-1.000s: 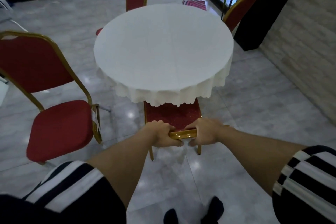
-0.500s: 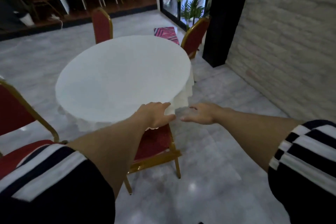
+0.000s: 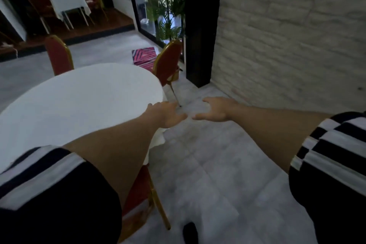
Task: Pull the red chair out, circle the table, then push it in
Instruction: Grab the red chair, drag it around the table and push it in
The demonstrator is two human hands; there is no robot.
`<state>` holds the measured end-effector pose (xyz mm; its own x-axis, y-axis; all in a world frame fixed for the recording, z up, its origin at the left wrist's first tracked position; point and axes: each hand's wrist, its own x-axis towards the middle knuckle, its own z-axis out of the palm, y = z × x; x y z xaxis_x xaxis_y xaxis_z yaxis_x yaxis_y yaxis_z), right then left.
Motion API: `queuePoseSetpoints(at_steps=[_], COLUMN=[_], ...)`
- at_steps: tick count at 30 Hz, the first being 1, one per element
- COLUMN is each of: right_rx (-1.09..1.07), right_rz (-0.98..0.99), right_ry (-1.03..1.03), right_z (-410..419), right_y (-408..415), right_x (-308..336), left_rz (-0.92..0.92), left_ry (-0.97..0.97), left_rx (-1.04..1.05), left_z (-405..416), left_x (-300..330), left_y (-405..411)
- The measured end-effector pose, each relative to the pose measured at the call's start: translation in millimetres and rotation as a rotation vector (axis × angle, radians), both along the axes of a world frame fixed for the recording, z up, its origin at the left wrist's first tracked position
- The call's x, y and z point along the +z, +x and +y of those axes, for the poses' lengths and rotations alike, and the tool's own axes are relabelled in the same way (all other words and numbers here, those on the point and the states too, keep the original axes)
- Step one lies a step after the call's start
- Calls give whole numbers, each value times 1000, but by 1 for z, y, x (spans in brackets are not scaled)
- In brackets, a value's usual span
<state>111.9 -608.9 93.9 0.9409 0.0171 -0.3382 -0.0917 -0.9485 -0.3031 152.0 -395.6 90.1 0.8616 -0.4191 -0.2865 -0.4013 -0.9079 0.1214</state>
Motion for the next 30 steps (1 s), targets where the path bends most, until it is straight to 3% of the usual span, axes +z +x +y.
queuePoseSetpoints(at_steps=[16,30], right_rx=[-76,137], right_rz=[-24,-23], right_ry=[35,-25], right_z=[-122,-220], right_y=[228,466], right_x=[22,12], left_rz=[-25,-20], left_ry=[6,-38], left_rx=[-18,181], left_z=[-100,-199], left_x=[9,9], left_y=[251,433])
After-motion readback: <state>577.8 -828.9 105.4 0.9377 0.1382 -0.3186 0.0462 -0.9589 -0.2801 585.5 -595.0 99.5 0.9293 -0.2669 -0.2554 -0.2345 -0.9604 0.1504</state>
